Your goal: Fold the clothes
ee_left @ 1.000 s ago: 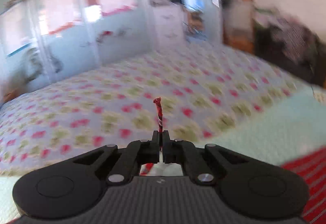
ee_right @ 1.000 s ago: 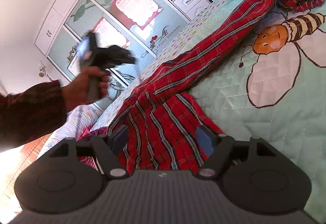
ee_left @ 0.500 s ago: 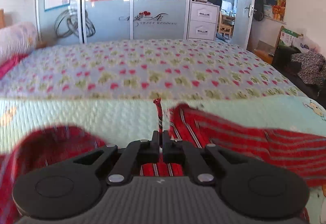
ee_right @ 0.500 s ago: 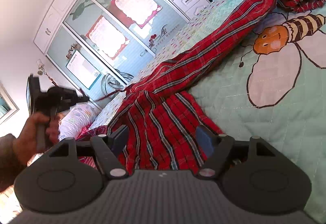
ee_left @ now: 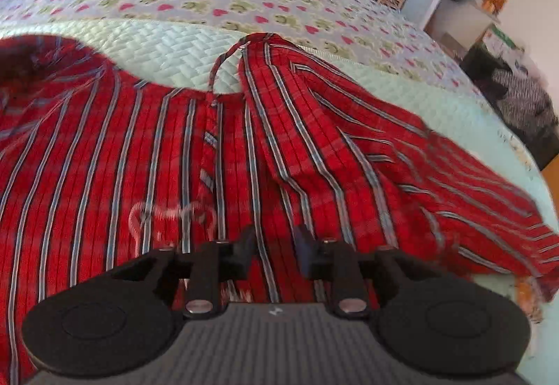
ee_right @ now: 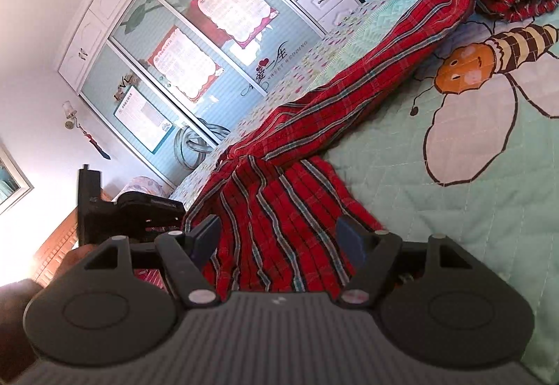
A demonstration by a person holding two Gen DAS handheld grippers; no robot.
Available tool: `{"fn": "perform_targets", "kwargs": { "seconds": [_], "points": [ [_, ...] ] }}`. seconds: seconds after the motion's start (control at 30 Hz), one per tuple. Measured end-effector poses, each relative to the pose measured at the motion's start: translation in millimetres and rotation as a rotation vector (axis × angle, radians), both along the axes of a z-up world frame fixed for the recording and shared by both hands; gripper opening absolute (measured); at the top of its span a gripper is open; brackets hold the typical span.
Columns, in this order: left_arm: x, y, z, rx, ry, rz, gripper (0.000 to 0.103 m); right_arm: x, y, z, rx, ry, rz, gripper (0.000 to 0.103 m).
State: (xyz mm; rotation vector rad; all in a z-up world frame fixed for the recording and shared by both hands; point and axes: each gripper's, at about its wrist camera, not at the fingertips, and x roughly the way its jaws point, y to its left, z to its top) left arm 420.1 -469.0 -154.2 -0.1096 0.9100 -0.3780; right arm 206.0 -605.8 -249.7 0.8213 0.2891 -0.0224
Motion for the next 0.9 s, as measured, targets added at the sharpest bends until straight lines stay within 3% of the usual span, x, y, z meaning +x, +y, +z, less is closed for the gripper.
{"fn": "perform_targets", "kwargs": {
  "seconds": [0.07,0.2,0.3,0.4,0.53,0.6,0.7,0.77,0.83,0.9],
  "points": [
    [-8,-2,5,0.005,-0.026,-0.007,0.029,0,0,0,0.002,-0.002,0.001,0.074],
    [-24,-7,13,0.016,-0.077,-0.02,0.042,-1,0,0,0.007,-0.006,0.002,0.074],
    [-11,-14,0,0.009,-0.026,-0.011,0.045,-1,1,0,0.009,-0.008,0.002,0.074],
    [2,-28,-16,0.051,0.047,-0.051,0.046,-1,0,1,0.009,-0.003,0.003,0.074],
    [-8,-28,-3,0.089,0.008,-0.035,0.046,0,0,3,0.011,0.006,0.007,0.074],
    [-17,-16,6,0.061,-0.001,-0.019,0.046,1,-2,7,0.019,0.028,0.015,0.074],
    [-44,0,18,0.104,-0.043,-0.081,0.046,-1,-12,23,0.012,0.104,0.023,0.074],
    [-67,5,25,0.125,-0.064,-0.142,0.046,-21,-32,38,0.004,0.092,-0.076,0.078],
    [-100,6,34,0.139,-0.116,-0.194,0.048,-45,-74,46,0.093,0.063,-0.213,0.087],
    [-133,5,38,0.146,-0.135,-0.231,0.056,-58,-113,50,0.15,0.089,-0.315,0.088]
  ]
}}
